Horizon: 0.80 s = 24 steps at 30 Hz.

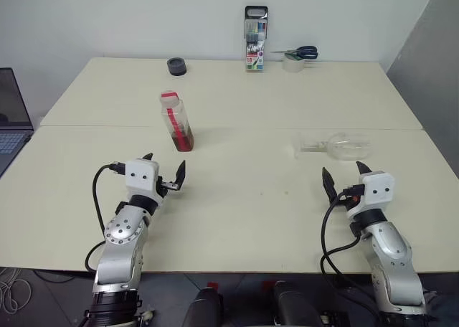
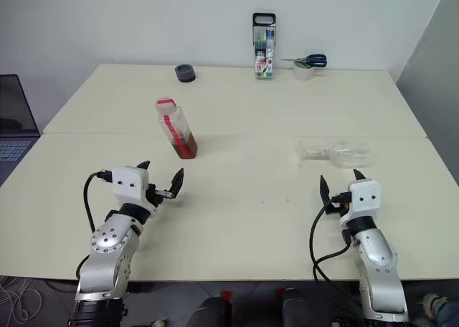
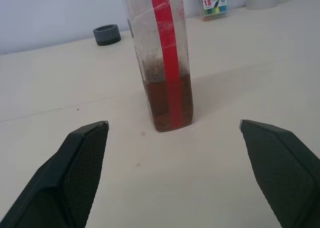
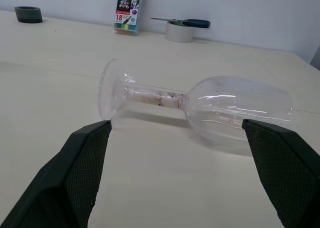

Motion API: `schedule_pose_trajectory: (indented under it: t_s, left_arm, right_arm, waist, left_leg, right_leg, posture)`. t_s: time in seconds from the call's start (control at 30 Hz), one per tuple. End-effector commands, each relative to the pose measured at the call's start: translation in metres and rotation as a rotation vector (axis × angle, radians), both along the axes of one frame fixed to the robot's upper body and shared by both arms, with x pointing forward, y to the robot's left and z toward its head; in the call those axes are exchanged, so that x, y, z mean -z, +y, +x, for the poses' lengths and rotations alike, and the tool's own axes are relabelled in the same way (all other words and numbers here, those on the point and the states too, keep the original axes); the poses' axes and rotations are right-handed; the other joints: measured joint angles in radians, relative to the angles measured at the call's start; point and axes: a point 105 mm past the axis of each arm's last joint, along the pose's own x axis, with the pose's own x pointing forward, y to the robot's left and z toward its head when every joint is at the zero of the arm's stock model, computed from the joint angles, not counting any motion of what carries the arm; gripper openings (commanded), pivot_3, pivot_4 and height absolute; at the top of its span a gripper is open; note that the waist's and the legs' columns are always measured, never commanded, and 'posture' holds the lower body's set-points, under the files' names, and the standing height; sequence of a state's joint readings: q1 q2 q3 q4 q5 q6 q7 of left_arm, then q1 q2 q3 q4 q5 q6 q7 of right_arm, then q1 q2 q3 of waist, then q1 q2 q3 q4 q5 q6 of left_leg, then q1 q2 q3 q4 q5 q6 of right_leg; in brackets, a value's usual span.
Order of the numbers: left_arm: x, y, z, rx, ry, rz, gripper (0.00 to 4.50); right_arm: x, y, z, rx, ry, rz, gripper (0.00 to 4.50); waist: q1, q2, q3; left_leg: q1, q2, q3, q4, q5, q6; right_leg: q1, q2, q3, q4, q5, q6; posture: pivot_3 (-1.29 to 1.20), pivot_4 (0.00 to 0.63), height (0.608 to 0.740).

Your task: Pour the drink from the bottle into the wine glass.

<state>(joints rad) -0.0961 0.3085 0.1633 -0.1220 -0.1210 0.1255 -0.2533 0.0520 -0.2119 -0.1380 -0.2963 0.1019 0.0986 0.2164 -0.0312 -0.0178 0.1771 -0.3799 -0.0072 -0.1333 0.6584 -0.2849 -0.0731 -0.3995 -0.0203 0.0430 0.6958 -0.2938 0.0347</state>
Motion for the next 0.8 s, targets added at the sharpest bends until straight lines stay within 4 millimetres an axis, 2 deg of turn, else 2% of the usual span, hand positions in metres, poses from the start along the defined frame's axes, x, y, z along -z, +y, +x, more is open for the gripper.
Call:
schedule_pose_trajectory:
  t_s: [0.03, 0.37, 0.53, 0.8]
  left_arm:
    - [-0.02, -0.006, 0.001, 0.018, -0.08, -0.003, 4.49]
    - [-0.019, -0.011, 0.001, 0.037, -0.074, 0.041, 4.49]
    - [-0.017, -0.019, -0.001, 0.107, -0.063, 0.065, 4.49]
    - [-0.017, -0.017, 0.001, 0.102, -0.067, 0.07, 4.49]
  right_arm:
    - [-0.012, -0.004, 0.0, 0.011, -0.046, 0.003, 4.5]
    - [-0.009, -0.004, 0.0, 0.009, -0.037, 0.001, 4.5]
    - [-0.008, -0.003, -0.001, 0.009, -0.032, 0.003, 4.5]
    - [-0.008, -0.003, -0.002, 0.004, -0.026, 0.012, 4.5]
  waist:
    - [0.0, 0.0, 0.0]
    - [0.0, 0.0, 0.0]
    - [0.0, 0.0, 0.0]
    - [0.0, 0.0, 0.0]
  left_leg:
    - [0.0, 0.0, 0.0, 0.0, 0.0, 0.0]
    - [0.0, 0.0, 0.0, 0.0, 0.0, 0.0]
    - [0.0, 0.0, 0.0, 0.0, 0.0, 0.0]
    - [0.0, 0.0, 0.0, 0.0, 0.0, 0.0]
  right_leg:
    - [0.0, 0.0, 0.0, 0.0, 0.0, 0.0]
    - [0.0, 0.0, 0.0, 0.0, 0.0, 0.0]
    - [0.0, 0.0, 0.0, 0.0, 0.0, 0.0]
    - [0.0, 0.0, 0.0, 0.0, 0.0, 0.0]
  posture:
    - [0.0, 0.15, 0.74]
    - [0.0, 0.15, 0.74]
    - [0.0, 0.15, 0.74]
    - [0.0, 0.15, 0.74]
